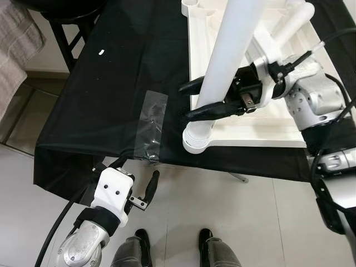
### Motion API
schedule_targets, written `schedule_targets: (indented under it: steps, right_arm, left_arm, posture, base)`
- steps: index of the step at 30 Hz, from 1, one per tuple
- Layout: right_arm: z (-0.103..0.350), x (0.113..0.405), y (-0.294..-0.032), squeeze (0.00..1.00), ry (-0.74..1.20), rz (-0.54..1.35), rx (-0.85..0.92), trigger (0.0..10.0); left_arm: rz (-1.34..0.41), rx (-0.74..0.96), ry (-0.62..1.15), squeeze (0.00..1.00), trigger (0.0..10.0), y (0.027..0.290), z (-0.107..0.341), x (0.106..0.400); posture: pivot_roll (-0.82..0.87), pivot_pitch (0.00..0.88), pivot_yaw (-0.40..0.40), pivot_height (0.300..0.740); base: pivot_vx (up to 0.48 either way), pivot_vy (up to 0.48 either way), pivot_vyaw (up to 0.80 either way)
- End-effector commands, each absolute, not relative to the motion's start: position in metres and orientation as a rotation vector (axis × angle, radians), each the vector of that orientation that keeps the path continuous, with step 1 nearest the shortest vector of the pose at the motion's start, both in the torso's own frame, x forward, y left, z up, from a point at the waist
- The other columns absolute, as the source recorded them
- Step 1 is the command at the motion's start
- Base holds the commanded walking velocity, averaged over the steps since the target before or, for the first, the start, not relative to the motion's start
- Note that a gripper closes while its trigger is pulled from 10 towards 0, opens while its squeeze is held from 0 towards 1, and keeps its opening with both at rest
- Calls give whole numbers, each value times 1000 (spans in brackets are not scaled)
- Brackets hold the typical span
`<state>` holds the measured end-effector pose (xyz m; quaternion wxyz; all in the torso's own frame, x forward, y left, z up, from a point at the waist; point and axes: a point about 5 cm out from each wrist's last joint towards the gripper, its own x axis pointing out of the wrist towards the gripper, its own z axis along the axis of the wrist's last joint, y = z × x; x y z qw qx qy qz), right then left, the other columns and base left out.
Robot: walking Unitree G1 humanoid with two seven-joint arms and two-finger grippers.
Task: Building children table
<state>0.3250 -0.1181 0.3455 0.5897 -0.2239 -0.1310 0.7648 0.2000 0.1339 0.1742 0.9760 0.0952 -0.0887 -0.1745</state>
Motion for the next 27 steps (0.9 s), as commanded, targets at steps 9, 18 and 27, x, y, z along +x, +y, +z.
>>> schedule_targets:
  steps: [9,18,27]
  right_arm:
    - [323,333,-117,0,-201,1756,-538,10000]
    - [319,347,-125,0,-196,1570,-418,10000]
    - [318,354,-128,0,-173,1486,-367,10000]
  left_arm:
    - [-347,187,-156,0,10000,134,168,198]
    - [-351,187,-156,0,10000,134,168,198]
    - [-352,188,-157,0,10000,133,168,199]
  posture:
    - [-18,410,-16,740]
    - [-17,411,-11,740]
    - [-18,410,-10,740]
  base:
    - [0,0,0]
    - [0,0,0]
    - [0,0,0]
